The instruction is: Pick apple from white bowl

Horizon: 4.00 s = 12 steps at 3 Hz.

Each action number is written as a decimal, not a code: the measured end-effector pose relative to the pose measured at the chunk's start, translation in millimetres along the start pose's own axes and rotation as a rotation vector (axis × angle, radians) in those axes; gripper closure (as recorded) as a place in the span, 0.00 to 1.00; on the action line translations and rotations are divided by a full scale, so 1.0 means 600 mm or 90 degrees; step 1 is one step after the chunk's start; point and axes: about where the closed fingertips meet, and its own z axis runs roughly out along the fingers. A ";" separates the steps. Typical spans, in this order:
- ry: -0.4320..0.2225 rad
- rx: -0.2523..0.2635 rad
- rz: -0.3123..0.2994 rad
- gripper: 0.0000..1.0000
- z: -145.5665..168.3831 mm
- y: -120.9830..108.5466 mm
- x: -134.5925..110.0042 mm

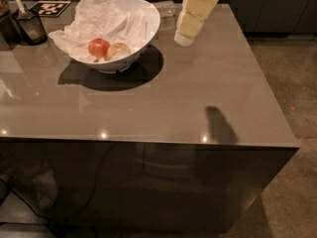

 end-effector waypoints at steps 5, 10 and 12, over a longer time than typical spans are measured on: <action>-0.053 0.030 -0.044 0.00 0.113 -0.161 -0.184; -0.091 0.011 -0.080 0.04 0.288 -0.204 -0.294; -0.084 0.011 -0.089 0.00 0.309 -0.203 -0.299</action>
Offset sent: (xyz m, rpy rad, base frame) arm 0.1134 0.0747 0.0142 -0.0610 0.0776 0.0823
